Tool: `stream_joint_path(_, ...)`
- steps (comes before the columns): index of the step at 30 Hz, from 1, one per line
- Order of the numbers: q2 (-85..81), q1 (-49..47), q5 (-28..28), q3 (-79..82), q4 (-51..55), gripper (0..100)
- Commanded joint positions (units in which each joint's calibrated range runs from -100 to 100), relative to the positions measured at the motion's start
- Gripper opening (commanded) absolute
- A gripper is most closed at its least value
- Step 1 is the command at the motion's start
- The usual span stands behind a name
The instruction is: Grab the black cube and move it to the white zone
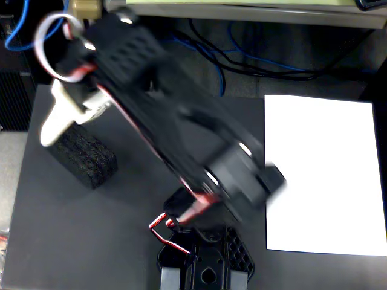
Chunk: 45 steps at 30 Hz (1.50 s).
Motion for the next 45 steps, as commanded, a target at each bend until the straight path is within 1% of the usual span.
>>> stream_joint_path(1,14.6,0.0,-0.5,-6.2,-1.1,42)
stream_joint_path(3,14.8,-3.9,-0.6,-7.6,-0.9,42)
stream_joint_path(7,14.8,-10.9,-4.1,-7.6,-1.0,42)
stream_joint_path(10,14.8,-9.2,-3.7,-7.6,-1.2,42)
stream_joint_path(12,14.8,-6.6,-3.6,-7.6,-4.3,42)
stream_joint_path(19,14.8,-6.2,-3.9,-7.6,-4.2,42)
stream_joint_path(22,14.8,-0.9,-3.5,-7.6,-4.2,42)
stream_joint_path(23,14.8,-0.5,-3.5,-7.6,-4.2,42)
stream_joint_path(32,15.8,-0.6,-3.6,-6.2,-4.3,42)
stream_joint_path(34,15.8,-0.6,-3.6,-2.6,-5.0,42)
stream_joint_path(35,15.8,-0.6,-3.6,-1.6,-5.6,42)
stream_joint_path(40,15.8,-0.5,-3.6,11.4,-17.4,42)
stream_joint_path(45,15.8,-0.5,-3.8,13.4,-18.8,41)
